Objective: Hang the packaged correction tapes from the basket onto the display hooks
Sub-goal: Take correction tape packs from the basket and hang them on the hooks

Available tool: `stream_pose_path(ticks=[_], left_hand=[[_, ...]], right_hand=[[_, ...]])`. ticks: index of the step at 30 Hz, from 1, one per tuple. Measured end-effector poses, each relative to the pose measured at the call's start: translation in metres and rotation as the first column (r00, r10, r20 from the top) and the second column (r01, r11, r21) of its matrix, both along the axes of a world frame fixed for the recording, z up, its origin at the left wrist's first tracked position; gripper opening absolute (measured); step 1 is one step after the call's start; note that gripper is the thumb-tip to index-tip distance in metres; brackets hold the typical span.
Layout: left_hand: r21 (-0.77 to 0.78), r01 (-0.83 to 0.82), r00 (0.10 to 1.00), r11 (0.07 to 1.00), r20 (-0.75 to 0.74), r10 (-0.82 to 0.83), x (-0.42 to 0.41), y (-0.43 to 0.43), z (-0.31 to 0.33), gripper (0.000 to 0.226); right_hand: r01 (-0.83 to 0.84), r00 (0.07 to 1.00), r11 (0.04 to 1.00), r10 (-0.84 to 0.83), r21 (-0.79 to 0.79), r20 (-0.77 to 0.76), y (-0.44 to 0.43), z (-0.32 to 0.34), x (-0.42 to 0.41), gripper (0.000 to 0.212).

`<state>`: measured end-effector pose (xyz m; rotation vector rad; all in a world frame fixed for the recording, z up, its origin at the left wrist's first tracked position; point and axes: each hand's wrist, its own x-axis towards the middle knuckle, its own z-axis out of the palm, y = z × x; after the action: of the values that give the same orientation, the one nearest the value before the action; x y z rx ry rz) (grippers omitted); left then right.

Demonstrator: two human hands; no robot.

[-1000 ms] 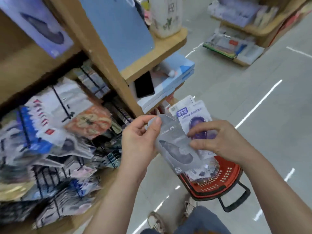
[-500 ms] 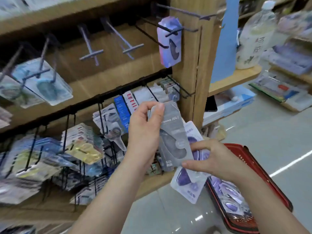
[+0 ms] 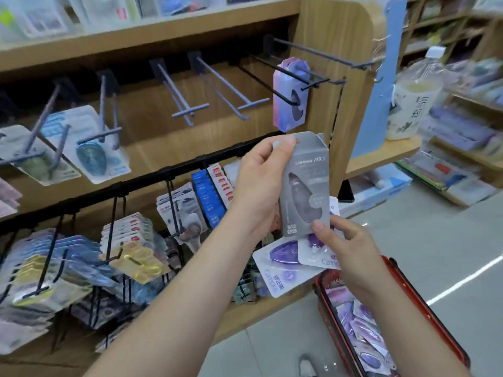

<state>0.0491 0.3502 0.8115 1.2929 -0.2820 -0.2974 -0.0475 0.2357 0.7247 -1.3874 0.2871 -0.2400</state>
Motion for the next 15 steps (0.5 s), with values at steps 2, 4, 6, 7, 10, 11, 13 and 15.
stream_pose_path(ticks=[2,4,6,7,10,11,13,15], left_hand=[[-0.021,-0.019,1.000,1.000,0.011,0.019,0.011,-0.013,-0.001,0.012],[-0.032,-0.063,0.998,0.997,0.020,0.064,0.021,-0.022,-0.003,0.012],[-0.017,-0.105,0.993,0.994,0.055,0.105,0.031,-0.030,-0.004,0.014],[-0.004,-0.125,0.989,0.992,0.079,0.125,0.036,-0.034,-0.003,0.014],[0.026,-0.196,0.971,0.980,0.147,0.190,0.048,-0.045,-0.004,0.014],[0.035,-0.216,0.964,0.976,0.170,0.207,0.050,-0.047,-0.005,0.014],[0.055,-0.254,0.949,0.966,0.207,0.238,0.052,-0.051,-0.007,0.014],[0.074,-0.292,0.940,0.953,0.207,0.272,0.053,-0.053,-0.009,0.017]], right_hand=[[0.017,1.000,1.000,-0.017,0.010,0.004,-0.010,-0.001,0.012,0.022],[0.033,0.999,0.999,-0.033,0.010,0.006,-0.020,-0.001,0.025,0.030],[0.041,0.999,0.999,-0.042,0.023,0.007,-0.030,0.001,0.037,0.033],[0.039,0.999,0.999,-0.039,0.032,0.002,-0.033,0.001,0.043,0.034],[0.015,1.000,0.998,-0.015,0.058,0.011,-0.041,0.003,0.059,0.030],[0.000,1.000,0.998,-0.002,0.060,0.019,-0.043,0.004,0.063,0.026],[-0.035,0.999,0.998,0.034,0.048,0.024,-0.047,0.005,0.069,0.016],[-0.060,0.998,0.997,0.058,0.058,0.031,-0.048,0.006,0.072,0.014]])
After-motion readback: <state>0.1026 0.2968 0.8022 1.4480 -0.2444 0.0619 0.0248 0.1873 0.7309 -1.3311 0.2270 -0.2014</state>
